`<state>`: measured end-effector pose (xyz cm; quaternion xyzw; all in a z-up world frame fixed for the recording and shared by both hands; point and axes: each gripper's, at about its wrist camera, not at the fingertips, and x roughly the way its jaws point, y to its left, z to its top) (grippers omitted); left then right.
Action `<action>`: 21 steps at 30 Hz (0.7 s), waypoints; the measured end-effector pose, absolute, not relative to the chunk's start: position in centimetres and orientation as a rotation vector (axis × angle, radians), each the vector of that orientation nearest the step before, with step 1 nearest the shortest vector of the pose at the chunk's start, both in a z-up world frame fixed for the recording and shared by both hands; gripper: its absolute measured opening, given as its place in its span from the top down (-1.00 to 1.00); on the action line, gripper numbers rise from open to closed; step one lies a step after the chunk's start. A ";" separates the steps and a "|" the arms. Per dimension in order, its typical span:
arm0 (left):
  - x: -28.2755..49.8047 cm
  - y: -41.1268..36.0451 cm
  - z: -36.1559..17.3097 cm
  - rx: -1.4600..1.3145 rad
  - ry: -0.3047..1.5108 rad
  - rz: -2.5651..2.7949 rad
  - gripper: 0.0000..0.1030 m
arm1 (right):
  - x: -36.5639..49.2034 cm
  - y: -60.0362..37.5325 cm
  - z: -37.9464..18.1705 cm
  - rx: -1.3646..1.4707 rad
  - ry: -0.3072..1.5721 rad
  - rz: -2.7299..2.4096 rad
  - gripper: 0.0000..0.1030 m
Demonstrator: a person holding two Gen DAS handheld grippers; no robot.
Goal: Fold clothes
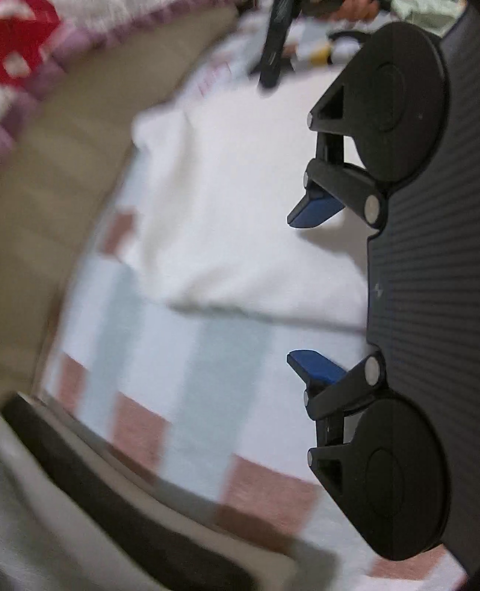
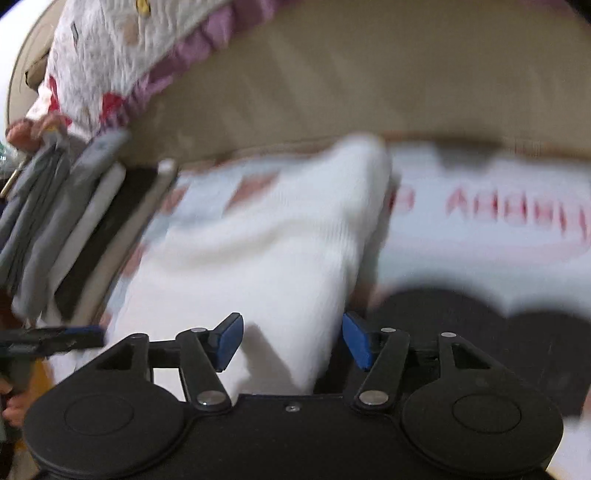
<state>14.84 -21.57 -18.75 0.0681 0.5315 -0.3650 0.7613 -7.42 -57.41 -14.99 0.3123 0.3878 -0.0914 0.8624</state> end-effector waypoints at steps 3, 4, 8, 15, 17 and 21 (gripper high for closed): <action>15.5 -21.0 -20.1 0.161 1.170 -0.824 -0.50 | -9.8 -56.2 -16.3 0.729 0.817 -0.193 -0.36; 15.7 -20.6 -20.2 0.137 1.158 -0.844 -0.51 | -10.6 -55.8 -16.7 0.752 0.817 -0.195 -0.38; 15.9 -20.9 -20.7 0.109 1.128 -0.930 -0.57 | -12.6 -55.3 -17.5 0.810 0.817 -0.201 -0.40; 17.4 -21.9 -21.7 -0.123 1.214 -1.053 -0.58 | -11.2 -55.8 -17.9 0.819 0.794 -0.211 -0.41; 16.6 -22.5 -21.5 -0.082 1.189 -1.073 -0.24 | -10.5 -56.3 -18.1 0.818 0.749 -0.234 -0.41; 15.1 -23.5 -20.4 0.014 1.108 -1.093 0.60 | -8.7 -58.0 -19.0 0.907 0.683 -0.197 -0.44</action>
